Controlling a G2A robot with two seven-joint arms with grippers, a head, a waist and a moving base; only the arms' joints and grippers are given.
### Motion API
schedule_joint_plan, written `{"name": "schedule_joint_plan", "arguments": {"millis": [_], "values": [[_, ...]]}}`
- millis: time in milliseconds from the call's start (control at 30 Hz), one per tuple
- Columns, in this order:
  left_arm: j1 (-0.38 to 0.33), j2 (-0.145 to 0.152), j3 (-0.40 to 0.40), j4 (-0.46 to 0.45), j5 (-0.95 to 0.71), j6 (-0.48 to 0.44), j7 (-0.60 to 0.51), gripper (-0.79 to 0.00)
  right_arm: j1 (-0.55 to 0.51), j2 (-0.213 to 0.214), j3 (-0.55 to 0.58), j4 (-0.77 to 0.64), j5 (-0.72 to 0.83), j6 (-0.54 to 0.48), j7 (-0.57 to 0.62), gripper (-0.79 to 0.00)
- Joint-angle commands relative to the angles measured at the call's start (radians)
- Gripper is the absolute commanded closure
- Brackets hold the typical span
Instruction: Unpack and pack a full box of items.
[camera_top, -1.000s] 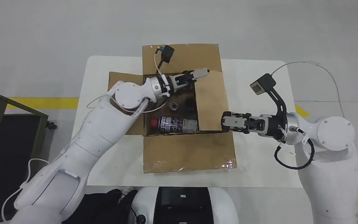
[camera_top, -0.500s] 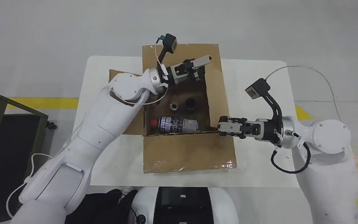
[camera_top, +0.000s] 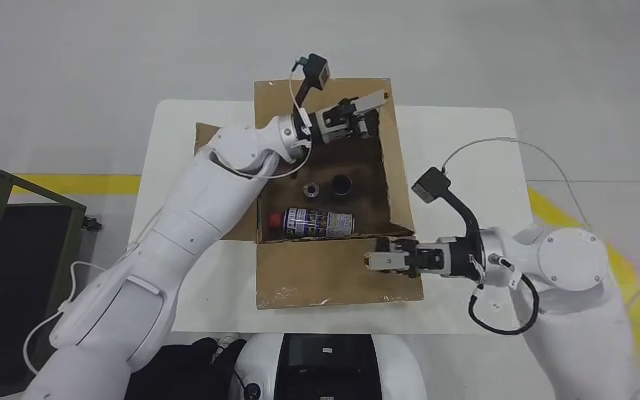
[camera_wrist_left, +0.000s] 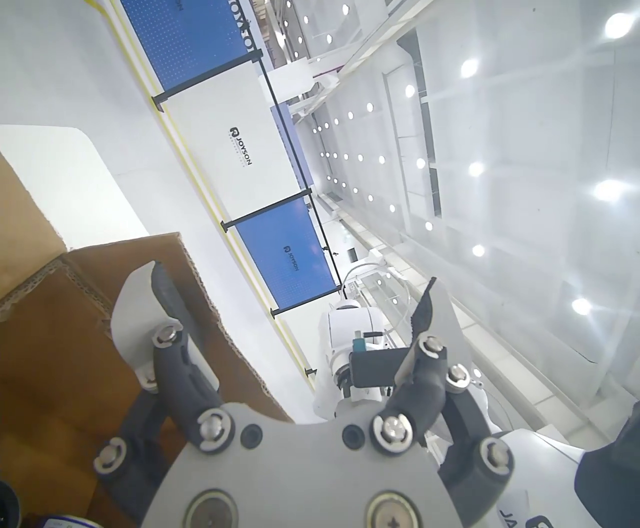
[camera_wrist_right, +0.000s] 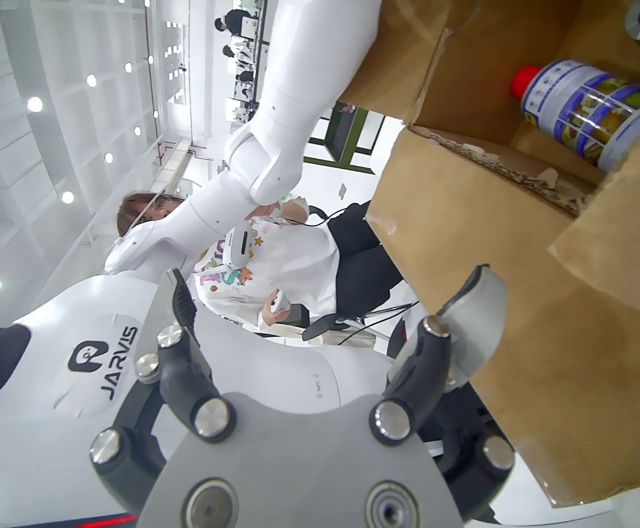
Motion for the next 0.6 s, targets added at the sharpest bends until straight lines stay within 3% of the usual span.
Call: {"name": "schedule_joint_plan", "arguments": {"millis": [0,167,367,567], "values": [[-0.006,-0.008,0.003,0.015,-0.008,-0.004,-0.009,-0.785,0.005,0.001,-0.013,-0.001,-0.026,-0.006,-0.020,-0.785],[-0.020,-0.027,0.012,0.043,-0.007,-0.010,-0.034,-0.785,0.015,0.009,-0.009,-0.017,-0.118,-0.013,-0.079,-0.785],[-0.024,-0.043,0.007,0.083,-0.014,-0.009,-0.065,-0.785,-0.043,0.022,0.137,-0.080,-0.127,-0.044,-0.186,-0.785],[-0.013,-0.045,-0.020,0.092,-0.021,-0.024,-0.106,-0.785,-0.111,0.033,0.208,-0.113,-0.119,-0.062,-0.192,-0.785]]}}
